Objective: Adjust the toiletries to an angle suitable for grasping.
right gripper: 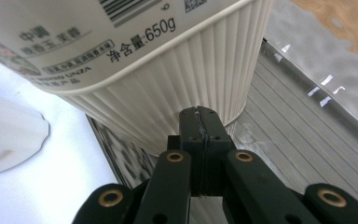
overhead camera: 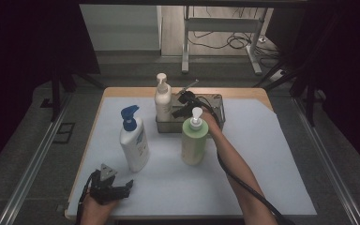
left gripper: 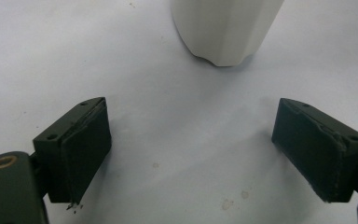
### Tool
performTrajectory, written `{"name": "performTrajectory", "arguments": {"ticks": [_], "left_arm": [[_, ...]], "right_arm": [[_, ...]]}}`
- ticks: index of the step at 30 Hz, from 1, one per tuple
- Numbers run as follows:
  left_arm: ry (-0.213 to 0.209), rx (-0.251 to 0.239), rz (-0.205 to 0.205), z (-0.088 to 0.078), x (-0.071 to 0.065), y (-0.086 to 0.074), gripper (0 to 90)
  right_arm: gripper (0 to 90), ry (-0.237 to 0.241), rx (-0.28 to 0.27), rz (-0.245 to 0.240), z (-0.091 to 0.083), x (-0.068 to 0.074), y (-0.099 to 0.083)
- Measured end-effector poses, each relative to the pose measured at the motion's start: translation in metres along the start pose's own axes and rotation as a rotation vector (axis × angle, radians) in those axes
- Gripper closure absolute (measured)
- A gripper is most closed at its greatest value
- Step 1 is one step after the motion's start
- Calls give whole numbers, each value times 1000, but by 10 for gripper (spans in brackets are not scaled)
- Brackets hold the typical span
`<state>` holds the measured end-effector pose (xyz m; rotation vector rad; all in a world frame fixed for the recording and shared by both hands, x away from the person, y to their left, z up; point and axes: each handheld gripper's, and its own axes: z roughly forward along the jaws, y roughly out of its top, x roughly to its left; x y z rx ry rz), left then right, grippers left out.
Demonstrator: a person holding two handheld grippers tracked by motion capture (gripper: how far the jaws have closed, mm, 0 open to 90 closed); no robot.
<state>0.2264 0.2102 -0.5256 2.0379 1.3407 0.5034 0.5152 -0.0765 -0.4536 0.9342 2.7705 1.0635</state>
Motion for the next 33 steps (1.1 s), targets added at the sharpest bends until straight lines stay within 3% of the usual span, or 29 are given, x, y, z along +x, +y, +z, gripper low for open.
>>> {"name": "performTrajectory", "arguments": {"ticks": [9,17,24,33], "left_arm": [[0,-1,0,0,0,0,113],[1,0,1,0,0,0,113],[0,-1,0,0,0,0,113],[1,-1,1,0,0,0,113]], "right_arm": [[833,-6,-17,-13,-7,1,-2],[757,-37,-45,-12,-23,-1,-7],[623,-88,-63,-17,-43,-2,-12],[454,-132,-113,24,-67,-9,-24]]}}
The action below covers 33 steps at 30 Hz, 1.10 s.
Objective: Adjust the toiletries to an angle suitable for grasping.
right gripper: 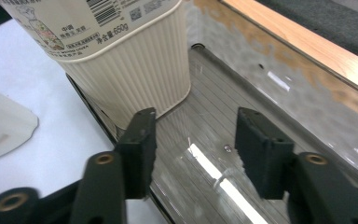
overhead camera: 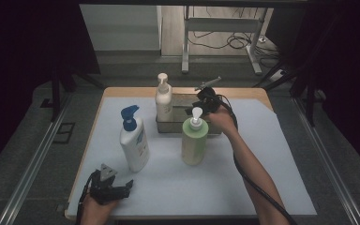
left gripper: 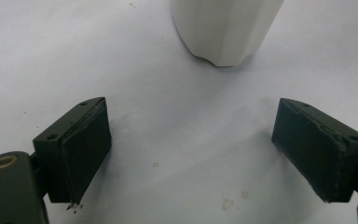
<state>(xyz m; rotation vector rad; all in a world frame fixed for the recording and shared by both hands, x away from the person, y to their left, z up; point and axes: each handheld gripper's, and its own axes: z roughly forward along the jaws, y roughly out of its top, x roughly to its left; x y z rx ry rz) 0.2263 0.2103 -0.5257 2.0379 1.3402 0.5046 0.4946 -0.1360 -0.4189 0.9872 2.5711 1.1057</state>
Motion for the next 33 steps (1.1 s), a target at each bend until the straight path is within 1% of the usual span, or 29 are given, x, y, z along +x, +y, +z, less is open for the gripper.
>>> {"name": "performTrajectory", "arguments": {"ticks": [4,6,8,9,10,15,19,23,25,26,29,33], "left_arm": [[0,0,0,0,0,0,113],[0,-1,1,0,0,0,113],[0,-1,0,0,0,0,113],[0,-1,1,0,0,0,113],[1,-1,1,0,0,0,113],[0,-1,1,0,0,0,113],[1,0,1,0,0,0,113],[1,0,1,0,0,0,113],[1,-1,0,0,0,0,113],[0,-1,0,0,0,0,113],[1,-1,0,0,0,0,112],[1,-1,0,0,0,0,113]], "right_arm": [[387,-11,-11,14,-8,-2,-5],[347,-24,-15,9,-11,-3,-8],[330,-33,-21,10,-15,-3,-10],[296,-34,-34,14,-19,-4,-13],[296,-34,-34,14,-19,-4,-13],[281,-51,-29,14,-31,-6,-22],[278,-51,-43,27,-39,-11,-31],[273,-50,-53,30,-49,-13,-39],[266,-51,-59,27,-55,-13,-44],[266,-51,-59,27,-55,-13,-44],[251,-38,-70,28,-64,-11,-51],[249,-40,-60,18,-69,-9,-57]]}}
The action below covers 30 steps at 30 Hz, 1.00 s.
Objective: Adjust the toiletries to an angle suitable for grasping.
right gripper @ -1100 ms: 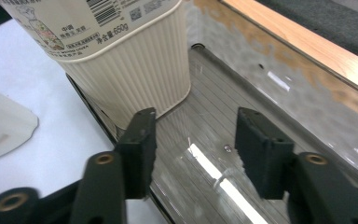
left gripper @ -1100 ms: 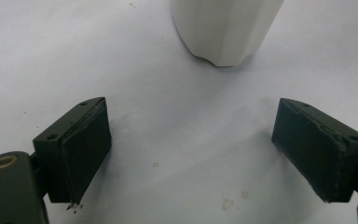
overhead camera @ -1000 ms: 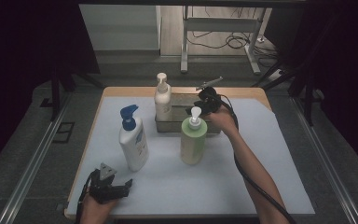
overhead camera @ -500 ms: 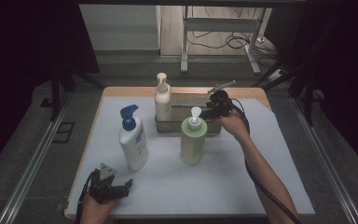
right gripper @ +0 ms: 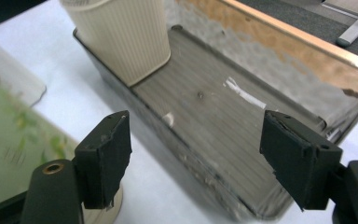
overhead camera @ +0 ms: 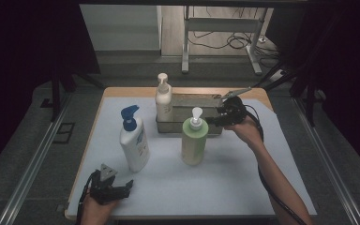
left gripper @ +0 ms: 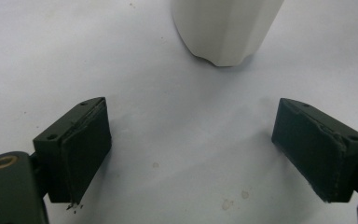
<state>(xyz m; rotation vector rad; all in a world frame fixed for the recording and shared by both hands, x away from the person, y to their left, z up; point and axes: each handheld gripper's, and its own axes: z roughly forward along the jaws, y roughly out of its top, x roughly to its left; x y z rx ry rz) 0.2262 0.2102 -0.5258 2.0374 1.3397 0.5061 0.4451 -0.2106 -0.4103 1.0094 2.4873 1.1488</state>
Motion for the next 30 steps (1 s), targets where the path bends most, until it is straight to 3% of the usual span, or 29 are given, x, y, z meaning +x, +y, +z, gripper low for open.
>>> {"name": "performTrajectory", "arguments": {"ticks": [15,30], "left_arm": [[1,0,1,0,0,0,113],[1,0,0,0,0,0,113]], "right_arm": [[181,28,-2,-22,-23,22,-33],[68,94,-15,-63,-30,50,-48]]}}
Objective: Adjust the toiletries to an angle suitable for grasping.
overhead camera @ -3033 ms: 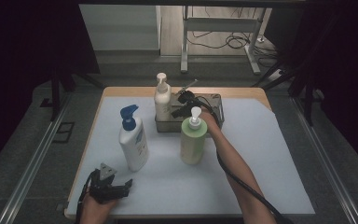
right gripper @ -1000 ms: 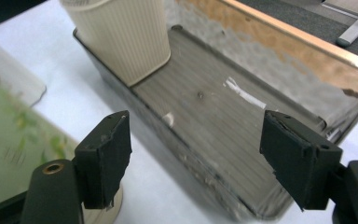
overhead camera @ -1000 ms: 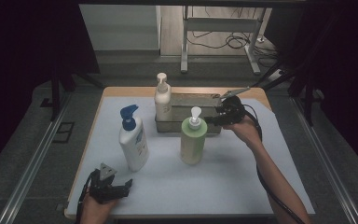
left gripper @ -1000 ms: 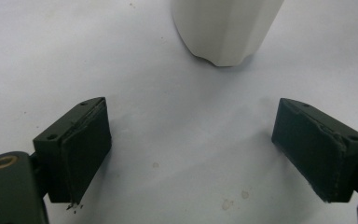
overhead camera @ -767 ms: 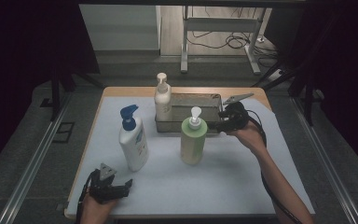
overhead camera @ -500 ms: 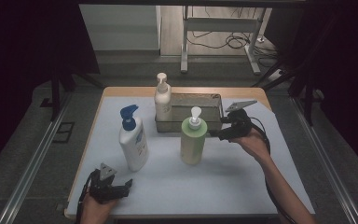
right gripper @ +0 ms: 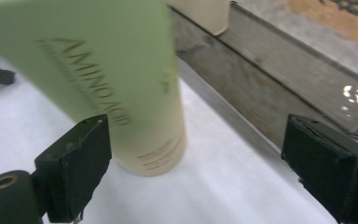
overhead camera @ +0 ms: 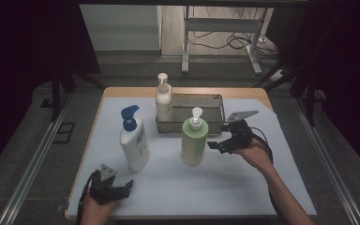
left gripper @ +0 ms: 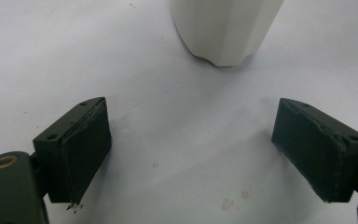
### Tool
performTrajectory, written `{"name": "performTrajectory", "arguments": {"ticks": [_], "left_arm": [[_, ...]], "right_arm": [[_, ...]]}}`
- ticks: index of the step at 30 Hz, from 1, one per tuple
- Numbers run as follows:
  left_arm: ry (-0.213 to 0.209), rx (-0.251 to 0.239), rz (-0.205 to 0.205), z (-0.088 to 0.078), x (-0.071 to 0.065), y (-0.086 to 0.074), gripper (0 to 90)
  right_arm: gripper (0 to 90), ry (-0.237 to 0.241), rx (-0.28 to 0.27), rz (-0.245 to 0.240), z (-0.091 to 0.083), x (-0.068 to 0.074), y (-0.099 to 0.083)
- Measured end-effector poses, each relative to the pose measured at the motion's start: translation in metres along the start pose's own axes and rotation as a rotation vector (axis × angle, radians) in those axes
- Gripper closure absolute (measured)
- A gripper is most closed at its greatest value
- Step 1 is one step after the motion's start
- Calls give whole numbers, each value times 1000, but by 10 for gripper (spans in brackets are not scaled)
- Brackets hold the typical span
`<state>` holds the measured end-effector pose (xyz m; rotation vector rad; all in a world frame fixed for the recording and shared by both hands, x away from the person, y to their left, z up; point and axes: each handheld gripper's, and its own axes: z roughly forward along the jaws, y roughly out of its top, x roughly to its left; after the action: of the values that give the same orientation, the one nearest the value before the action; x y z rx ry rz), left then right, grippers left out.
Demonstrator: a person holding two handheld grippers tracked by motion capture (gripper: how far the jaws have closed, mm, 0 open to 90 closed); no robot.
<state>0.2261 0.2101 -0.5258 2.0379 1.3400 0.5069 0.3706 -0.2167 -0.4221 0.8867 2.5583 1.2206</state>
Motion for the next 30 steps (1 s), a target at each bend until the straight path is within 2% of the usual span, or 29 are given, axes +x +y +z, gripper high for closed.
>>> {"name": "performTrajectory", "arguments": {"ticks": [4,13,21,30], "left_arm": [[0,0,0,0,0,0,113],[0,0,0,0,0,0,113],[0,0,0,0,0,0,113],[0,0,0,0,0,0,113]], "right_arm": [[0,22,-8,-24,5,13,-1],[0,55,-9,-44,16,28,1],[0,49,-6,-62,30,37,2],[13,28,-32,-66,43,43,5]]}}
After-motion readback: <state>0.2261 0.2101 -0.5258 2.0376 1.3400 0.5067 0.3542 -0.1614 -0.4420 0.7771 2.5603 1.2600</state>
